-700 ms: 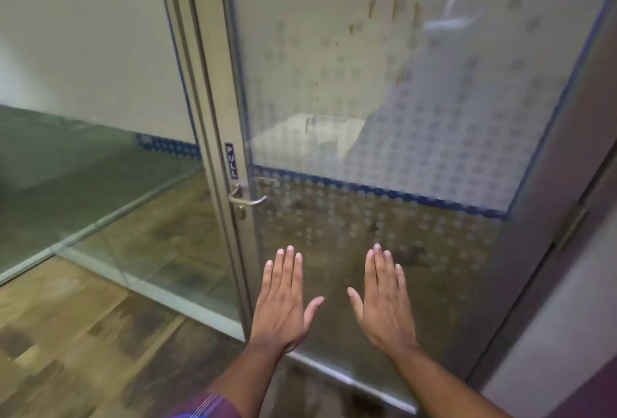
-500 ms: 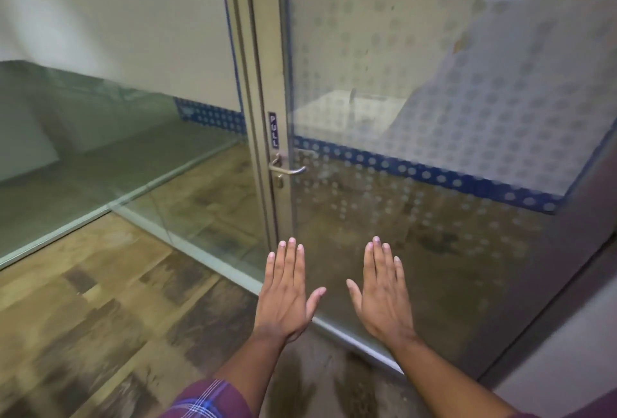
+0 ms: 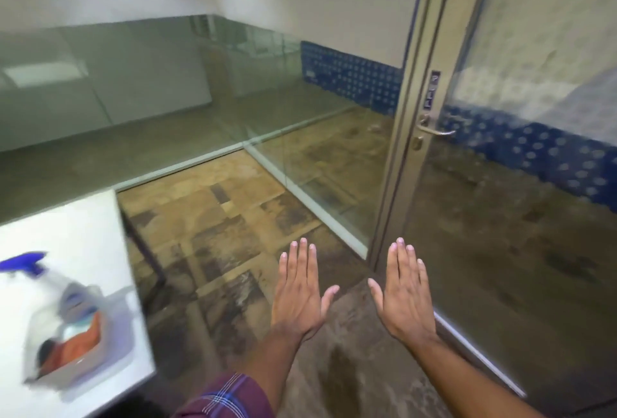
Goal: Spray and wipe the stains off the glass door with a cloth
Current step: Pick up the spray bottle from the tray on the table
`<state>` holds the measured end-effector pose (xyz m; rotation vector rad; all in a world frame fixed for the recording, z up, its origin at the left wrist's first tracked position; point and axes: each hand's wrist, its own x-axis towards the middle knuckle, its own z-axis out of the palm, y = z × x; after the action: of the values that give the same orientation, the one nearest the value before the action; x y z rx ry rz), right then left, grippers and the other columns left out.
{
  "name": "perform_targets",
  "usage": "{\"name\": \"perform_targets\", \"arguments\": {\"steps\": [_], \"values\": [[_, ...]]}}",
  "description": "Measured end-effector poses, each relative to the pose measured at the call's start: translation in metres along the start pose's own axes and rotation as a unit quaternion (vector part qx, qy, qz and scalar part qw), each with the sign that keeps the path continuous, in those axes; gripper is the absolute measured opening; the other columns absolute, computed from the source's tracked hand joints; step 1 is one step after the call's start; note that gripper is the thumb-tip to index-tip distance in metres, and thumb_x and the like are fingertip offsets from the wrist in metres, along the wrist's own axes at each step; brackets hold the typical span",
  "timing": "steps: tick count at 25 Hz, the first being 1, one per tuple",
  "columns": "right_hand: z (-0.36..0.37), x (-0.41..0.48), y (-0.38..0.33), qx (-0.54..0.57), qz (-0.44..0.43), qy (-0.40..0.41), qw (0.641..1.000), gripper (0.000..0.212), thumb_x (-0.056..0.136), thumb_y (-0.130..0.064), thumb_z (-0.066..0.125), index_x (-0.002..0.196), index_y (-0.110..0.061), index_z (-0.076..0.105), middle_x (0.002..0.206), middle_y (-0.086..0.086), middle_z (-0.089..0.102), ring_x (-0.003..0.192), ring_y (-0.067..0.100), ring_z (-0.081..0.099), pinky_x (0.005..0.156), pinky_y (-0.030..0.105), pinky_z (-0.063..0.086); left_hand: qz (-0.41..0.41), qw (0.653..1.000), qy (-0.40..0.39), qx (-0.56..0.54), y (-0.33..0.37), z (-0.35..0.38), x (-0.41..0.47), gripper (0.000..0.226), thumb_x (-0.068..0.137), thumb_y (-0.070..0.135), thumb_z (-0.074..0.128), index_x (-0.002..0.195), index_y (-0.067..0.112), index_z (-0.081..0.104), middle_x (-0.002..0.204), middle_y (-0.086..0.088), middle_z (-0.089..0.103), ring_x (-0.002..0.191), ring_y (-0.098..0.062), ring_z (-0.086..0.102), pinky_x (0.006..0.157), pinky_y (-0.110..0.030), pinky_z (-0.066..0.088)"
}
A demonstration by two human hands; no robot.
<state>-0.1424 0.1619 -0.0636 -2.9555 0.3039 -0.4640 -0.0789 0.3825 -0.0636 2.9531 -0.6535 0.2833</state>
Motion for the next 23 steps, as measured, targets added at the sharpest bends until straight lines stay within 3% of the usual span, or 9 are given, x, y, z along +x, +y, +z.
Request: {"name": "perform_targets", "arguments": {"steps": [6,11,15,19,23], "values": [[0.024,-0.048,-0.137,0.035,-0.103,-0.043,0.993,0.087,0.104,-0.056,0.037,0.169,-0.001,0.017,0.179,0.018,0.014,0.165,0.036,0.018,0.130,0.057,0.027,-0.096,0.994,-0.020,0.040,-0.112,-0.030,-0.121,0.096,0.107,0.069,0.036,0.170,-0.003,0.023,0.180,-0.025,0.014,0.168,-0.042,0.017,0.133,-0.054,0.008],[0.036,-0.076,-0.236,0.068,-0.193,-0.069,0.976,0.087,0.105,-0.057,0.033,0.170,-0.002,0.012,0.180,0.018,0.008,0.166,0.036,0.013,0.132,0.057,0.024,-0.178,0.983,-0.018,0.037,-0.182,-0.050,-0.210,0.094,0.105,0.067,0.037,0.166,-0.004,0.036,0.176,-0.027,0.030,0.163,-0.044,0.032,0.128,-0.054,0.020],[0.051,-0.091,-0.308,0.078,-0.271,-0.090,0.955,0.088,0.107,-0.061,0.021,0.170,-0.006,-0.004,0.180,0.014,-0.011,0.168,0.031,-0.005,0.136,0.053,0.011,-0.258,0.965,-0.031,0.026,-0.229,-0.053,-0.267,0.095,0.108,0.071,0.028,0.173,0.003,0.011,0.183,-0.020,0.006,0.170,-0.040,0.010,0.133,-0.053,0.010],[0.066,-0.094,-0.373,0.086,-0.336,-0.100,0.932,0.090,0.105,-0.068,0.007,0.170,-0.007,-0.006,0.179,0.013,-0.014,0.167,0.030,-0.006,0.136,0.048,0.001,-0.316,0.948,-0.036,0.006,-0.268,-0.057,-0.303,0.095,0.107,0.074,0.016,0.172,0.009,-0.009,0.182,-0.016,-0.014,0.171,-0.037,-0.007,0.137,-0.051,-0.001],[0.094,-0.085,-0.431,0.106,-0.387,-0.108,0.909,0.089,0.106,-0.061,0.026,0.171,-0.007,-0.004,0.180,0.014,-0.009,0.167,0.031,-0.002,0.133,0.043,-0.006,-0.376,0.926,-0.038,-0.011,-0.309,-0.060,-0.318,0.099,0.092,0.082,-0.017,0.164,0.018,-0.036,0.175,-0.010,-0.039,0.167,-0.031,-0.028,0.139,-0.051,-0.011]]}}
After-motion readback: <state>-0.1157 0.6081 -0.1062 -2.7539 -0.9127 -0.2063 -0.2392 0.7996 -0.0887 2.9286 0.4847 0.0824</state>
